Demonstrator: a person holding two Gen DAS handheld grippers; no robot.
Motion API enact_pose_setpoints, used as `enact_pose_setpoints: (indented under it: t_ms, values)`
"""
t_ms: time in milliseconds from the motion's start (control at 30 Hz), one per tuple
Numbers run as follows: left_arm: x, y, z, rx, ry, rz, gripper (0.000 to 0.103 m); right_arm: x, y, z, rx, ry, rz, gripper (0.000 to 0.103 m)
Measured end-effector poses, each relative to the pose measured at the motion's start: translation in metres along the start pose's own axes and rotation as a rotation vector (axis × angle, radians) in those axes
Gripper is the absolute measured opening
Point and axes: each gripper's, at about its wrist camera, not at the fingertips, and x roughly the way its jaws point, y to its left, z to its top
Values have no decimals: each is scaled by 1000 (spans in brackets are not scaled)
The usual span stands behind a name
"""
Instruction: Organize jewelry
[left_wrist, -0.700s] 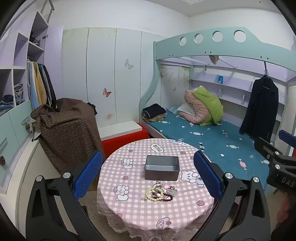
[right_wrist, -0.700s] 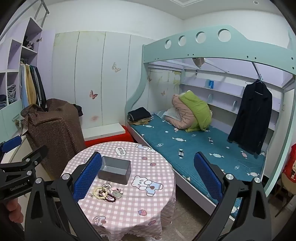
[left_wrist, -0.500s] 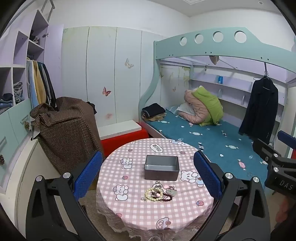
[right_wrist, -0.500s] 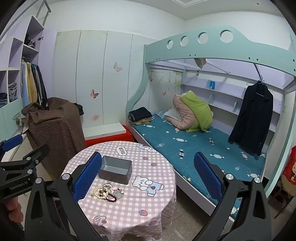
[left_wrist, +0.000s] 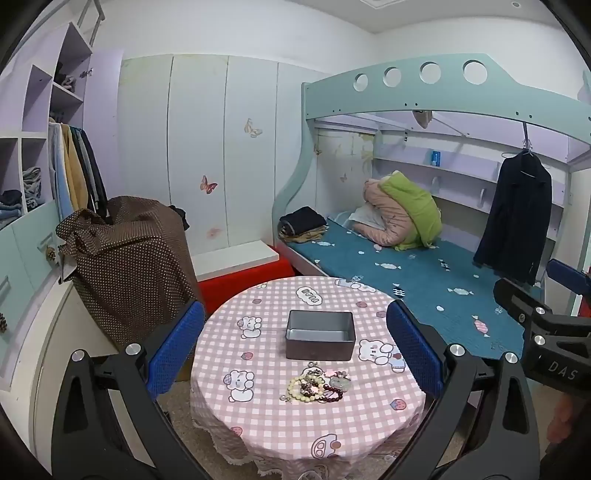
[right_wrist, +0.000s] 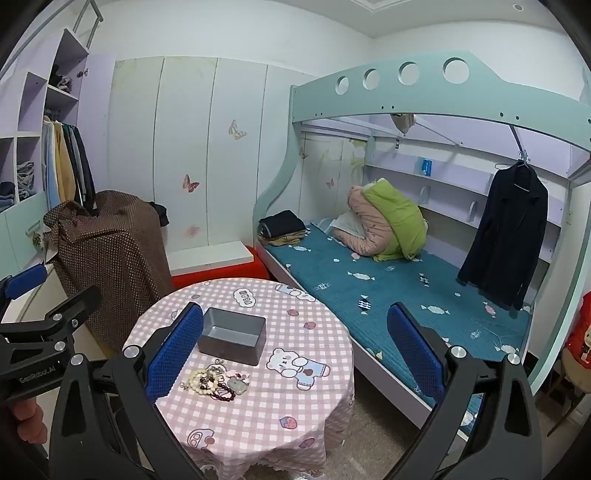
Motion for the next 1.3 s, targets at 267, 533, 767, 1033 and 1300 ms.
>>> enact_pose_setpoints:
  t_ms: [267,533,767,1033,1300]
  values:
    - [-3,0,2,2,1,-3,98,3,4,1,-7,0,2,95]
    - [-4,5,2,4,3,-4,98,3,3,1,-2,4,11,95]
    - [-2,-1,5,2,1,-2,98,1,-1,2,-2,2,19,95]
    - [-5,-1,6,4,-3,-5,98,1,-1,2,-4,0,19,95]
    - [-3,4,8,8,-1,-10,98,1,-3,2,-2,0,20,95]
